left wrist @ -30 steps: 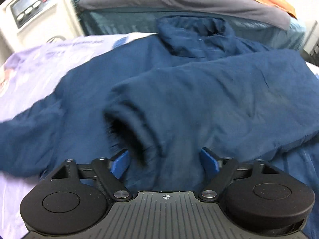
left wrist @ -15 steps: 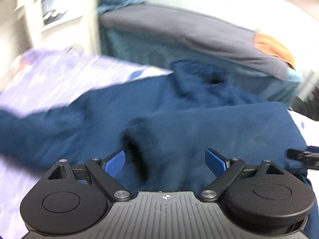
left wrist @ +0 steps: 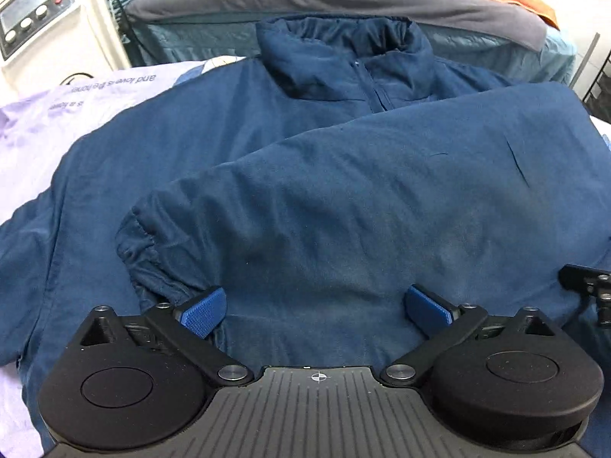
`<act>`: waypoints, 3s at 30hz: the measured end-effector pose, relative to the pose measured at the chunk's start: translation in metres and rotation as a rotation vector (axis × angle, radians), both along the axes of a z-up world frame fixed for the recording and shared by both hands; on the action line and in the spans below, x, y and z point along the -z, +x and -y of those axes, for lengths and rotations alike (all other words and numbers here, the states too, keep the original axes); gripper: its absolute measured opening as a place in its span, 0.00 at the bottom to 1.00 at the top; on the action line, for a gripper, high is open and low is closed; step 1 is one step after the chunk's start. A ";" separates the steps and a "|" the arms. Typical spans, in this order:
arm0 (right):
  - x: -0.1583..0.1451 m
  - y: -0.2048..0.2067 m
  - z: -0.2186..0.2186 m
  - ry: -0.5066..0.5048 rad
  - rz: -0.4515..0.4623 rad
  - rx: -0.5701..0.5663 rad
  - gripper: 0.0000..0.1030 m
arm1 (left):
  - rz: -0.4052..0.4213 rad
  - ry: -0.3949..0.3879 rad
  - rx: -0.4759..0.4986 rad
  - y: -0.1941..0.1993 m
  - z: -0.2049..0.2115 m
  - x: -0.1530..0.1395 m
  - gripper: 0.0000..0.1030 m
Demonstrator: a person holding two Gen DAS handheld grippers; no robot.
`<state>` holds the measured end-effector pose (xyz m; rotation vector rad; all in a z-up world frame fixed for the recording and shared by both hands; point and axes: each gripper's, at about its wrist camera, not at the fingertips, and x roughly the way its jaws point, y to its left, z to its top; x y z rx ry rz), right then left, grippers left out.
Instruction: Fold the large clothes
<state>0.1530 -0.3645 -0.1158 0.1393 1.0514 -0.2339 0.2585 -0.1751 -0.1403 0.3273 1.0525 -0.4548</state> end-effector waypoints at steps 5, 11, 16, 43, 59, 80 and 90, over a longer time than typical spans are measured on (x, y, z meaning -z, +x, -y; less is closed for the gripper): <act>0.006 0.014 -0.004 -0.029 -0.023 0.018 1.00 | 0.026 0.016 -0.016 -0.002 0.007 0.002 1.00; 0.005 0.008 -0.006 -0.044 -0.011 0.032 1.00 | 0.020 0.016 -0.013 -0.002 0.005 0.001 1.00; -0.002 0.014 -0.010 -0.059 -0.038 0.047 1.00 | -0.009 0.006 -0.032 -0.003 0.000 -0.015 1.00; -0.073 -0.038 -0.145 0.097 0.078 0.002 1.00 | 0.179 -0.371 -1.054 0.008 -0.420 -0.092 1.00; -0.069 -0.024 -0.193 0.040 -0.014 -0.126 1.00 | 0.078 -0.346 -1.048 0.086 -0.484 -0.033 0.89; -0.071 -0.053 -0.165 0.089 -0.006 -0.020 1.00 | 0.215 0.223 -0.485 0.080 -0.442 -0.089 0.55; -0.070 -0.068 -0.137 0.155 0.032 0.080 1.00 | 0.376 -0.067 -0.228 0.058 -0.297 -0.196 0.56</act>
